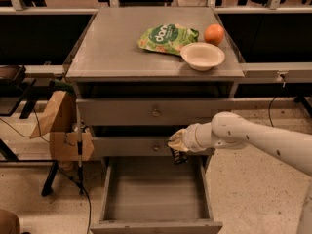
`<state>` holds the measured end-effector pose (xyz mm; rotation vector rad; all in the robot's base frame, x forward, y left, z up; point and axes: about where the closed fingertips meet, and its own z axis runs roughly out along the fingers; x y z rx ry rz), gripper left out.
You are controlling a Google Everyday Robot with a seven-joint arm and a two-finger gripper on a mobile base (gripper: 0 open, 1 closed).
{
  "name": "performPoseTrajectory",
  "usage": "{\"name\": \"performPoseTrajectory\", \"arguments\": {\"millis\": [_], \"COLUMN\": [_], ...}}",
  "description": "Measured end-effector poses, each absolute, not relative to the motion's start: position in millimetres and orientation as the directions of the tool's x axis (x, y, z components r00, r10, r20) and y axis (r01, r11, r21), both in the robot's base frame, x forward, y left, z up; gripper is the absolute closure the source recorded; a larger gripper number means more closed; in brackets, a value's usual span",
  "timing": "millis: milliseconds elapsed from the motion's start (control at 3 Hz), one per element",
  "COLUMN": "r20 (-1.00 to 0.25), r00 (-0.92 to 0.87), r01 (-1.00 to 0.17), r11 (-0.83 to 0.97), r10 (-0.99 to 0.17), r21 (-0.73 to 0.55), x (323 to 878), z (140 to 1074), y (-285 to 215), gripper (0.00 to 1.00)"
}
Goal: Pick rxbar chocolate from bottom drawer and place on counter
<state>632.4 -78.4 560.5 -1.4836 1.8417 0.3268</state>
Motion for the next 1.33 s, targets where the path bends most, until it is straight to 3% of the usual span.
{"name": "performPoseTrajectory", "arguments": {"millis": [667,1000,1333], "r20": [-0.603,-0.566,-0.565], "r00": [0.131,0.186,0.189], "r01": [-0.86,-0.784,-0.783], "r11": [0.212,0.226,0.224], "r10": [-0.787,-0.803,-0.803], "r21": [-0.464,-0.579,-0.581], "x": [608.3,601.3,601.6], "z": [706.8,807.5,808.5], "y": [-20.7,-16.3,-15.2], "gripper": [1.0,1.0,1.0]}}
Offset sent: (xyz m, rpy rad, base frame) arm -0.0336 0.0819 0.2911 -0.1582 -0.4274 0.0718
